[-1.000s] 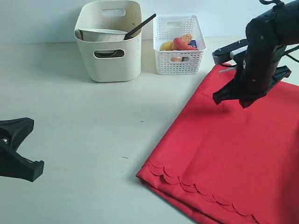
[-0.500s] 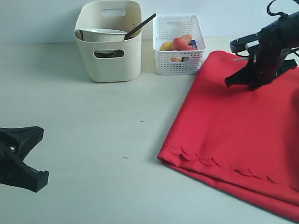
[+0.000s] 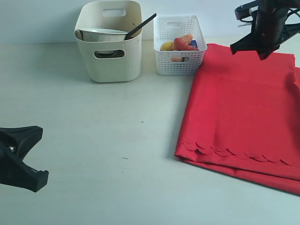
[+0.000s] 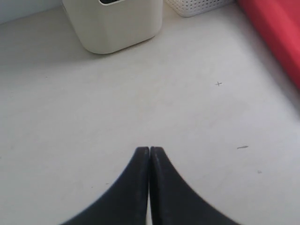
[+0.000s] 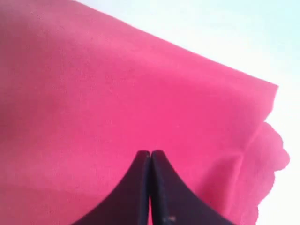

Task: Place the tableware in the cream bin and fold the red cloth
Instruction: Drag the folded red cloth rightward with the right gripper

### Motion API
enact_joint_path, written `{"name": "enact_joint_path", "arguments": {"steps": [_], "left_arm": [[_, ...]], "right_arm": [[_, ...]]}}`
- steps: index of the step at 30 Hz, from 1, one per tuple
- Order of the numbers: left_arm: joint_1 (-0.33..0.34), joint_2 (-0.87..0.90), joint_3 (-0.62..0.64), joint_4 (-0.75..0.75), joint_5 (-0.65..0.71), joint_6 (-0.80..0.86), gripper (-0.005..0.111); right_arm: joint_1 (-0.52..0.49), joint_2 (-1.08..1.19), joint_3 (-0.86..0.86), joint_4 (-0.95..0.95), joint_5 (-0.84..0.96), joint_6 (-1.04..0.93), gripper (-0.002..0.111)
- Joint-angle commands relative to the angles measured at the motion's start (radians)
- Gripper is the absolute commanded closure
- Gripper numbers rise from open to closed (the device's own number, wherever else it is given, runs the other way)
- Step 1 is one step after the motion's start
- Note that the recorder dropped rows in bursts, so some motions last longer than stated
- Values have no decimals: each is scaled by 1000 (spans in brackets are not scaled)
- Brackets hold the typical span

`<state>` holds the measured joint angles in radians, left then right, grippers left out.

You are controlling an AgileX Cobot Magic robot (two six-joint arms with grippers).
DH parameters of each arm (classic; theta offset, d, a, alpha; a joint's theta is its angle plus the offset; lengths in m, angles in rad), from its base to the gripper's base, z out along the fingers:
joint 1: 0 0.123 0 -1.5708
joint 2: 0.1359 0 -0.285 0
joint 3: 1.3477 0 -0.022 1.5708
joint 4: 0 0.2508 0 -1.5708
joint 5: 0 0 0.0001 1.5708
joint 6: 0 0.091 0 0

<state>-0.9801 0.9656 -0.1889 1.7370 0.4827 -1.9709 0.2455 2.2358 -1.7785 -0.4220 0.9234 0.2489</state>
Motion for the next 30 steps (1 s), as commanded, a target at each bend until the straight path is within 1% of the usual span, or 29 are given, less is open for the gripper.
{"name": "enact_joint_path", "arguments": {"steps": [1, 6, 11, 15, 19, 25, 30], "left_arm": [[4, -5, 3, 7, 28, 1, 104], [4, -5, 3, 7, 36, 1, 104], [4, -5, 3, 7, 36, 1, 104], [4, -5, 3, 7, 34, -1, 104], [4, -5, 3, 7, 30, -4, 104], [4, -5, 3, 7, 32, -4, 104], [4, -5, 3, 7, 35, -4, 104]], "right_arm": [[-1, -85, 56, 125, 17, -75, 108], [-1, -153, 243, 158, -74, -66, 108], [-1, -192, 488, 158, -279, -64, 108], [-1, -166, 587, 104, -441, -56, 108], [-1, -95, 567, -58, -488, 51, 108], [-1, -8, 436, -340, -424, 178, 108], [-1, 37, 299, -367, -454, 181, 108]]}}
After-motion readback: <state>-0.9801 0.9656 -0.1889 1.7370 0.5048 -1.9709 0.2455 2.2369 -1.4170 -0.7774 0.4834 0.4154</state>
